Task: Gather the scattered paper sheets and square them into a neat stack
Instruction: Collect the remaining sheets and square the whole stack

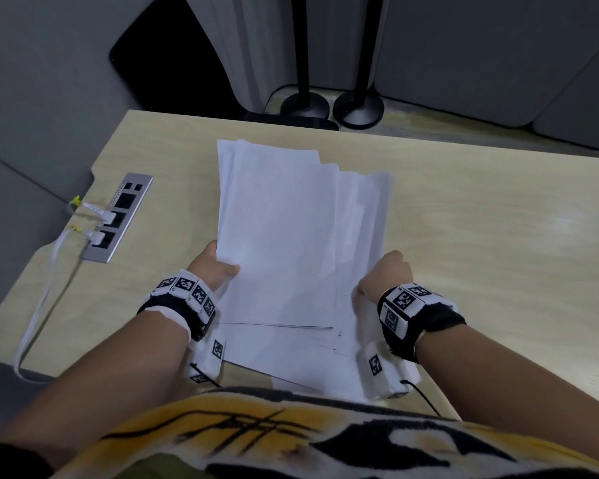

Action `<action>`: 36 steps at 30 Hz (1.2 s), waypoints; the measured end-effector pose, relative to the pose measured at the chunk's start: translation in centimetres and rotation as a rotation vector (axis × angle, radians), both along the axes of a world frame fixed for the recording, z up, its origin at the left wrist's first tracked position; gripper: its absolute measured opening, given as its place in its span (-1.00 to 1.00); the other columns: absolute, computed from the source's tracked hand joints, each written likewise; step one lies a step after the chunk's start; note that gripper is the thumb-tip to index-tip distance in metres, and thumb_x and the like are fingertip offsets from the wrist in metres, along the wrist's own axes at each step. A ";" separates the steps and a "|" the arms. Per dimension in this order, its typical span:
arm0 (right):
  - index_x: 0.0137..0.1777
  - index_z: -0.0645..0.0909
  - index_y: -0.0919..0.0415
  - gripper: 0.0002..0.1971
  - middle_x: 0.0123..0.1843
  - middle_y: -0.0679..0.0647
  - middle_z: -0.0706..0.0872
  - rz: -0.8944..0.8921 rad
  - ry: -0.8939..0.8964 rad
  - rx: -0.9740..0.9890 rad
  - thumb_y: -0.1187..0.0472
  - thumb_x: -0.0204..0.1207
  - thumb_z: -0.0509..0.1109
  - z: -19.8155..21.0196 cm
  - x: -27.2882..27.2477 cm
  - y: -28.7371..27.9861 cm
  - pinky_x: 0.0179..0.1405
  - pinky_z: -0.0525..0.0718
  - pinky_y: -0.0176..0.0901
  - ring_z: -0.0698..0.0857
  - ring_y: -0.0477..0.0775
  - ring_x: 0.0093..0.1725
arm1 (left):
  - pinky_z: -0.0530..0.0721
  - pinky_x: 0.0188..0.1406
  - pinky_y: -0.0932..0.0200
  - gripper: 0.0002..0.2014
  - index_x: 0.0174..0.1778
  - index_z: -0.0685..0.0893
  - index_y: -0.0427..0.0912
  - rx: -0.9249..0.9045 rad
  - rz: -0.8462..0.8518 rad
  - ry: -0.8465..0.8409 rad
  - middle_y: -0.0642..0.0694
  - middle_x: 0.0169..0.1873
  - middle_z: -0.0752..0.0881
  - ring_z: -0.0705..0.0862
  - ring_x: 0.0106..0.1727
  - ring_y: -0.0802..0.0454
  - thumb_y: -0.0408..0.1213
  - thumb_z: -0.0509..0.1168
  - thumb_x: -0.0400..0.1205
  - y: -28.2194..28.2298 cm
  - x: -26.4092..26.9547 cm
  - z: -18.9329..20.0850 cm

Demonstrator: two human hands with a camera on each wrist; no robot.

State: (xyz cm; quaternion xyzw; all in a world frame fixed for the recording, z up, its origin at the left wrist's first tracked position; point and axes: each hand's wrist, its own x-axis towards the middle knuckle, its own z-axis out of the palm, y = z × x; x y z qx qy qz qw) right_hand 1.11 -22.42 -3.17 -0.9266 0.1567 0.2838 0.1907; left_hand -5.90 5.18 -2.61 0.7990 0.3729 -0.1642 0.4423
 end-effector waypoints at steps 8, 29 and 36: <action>-0.14 0.53 0.31 -0.87 -0.14 0.16 0.64 0.163 0.172 0.033 0.25 0.54 0.38 1.0 0.5 0.9 -0.14 0.61 -0.15 0.61 0.17 -0.14 | 0.45 0.18 0.14 -0.46 0.53 0.34 -0.19 0.015 -0.019 0.017 -0.19 0.32 0.62 0.59 0.27 -0.15 -0.39 0.32 0.63 -0.1 0.0 0.2; -0.03 0.55 0.35 -0.66 -0.31 0.12 0.60 -0.054 0.164 0.011 0.11 0.41 0.54 3.5 1.2 -4.9 -0.23 0.57 -0.12 0.63 0.19 -0.20 | 0.48 0.31 0.06 -0.44 0.53 0.35 -0.18 0.034 0.046 0.001 -0.19 0.33 0.61 0.58 0.34 -0.20 -0.39 0.34 0.61 -0.4 0.0 -0.5; -0.18 0.56 0.32 -0.67 -0.20 0.16 0.66 -0.016 0.241 0.093 0.10 0.39 0.60 4.8 -0.1 -3.7 -0.03 0.64 -0.06 0.67 0.23 -0.02 | 0.44 0.11 0.16 -0.50 0.50 0.37 -0.24 0.090 0.014 -0.018 -0.23 0.31 0.62 0.59 0.29 -0.21 -0.40 0.29 0.62 -1.6 -0.3 -0.4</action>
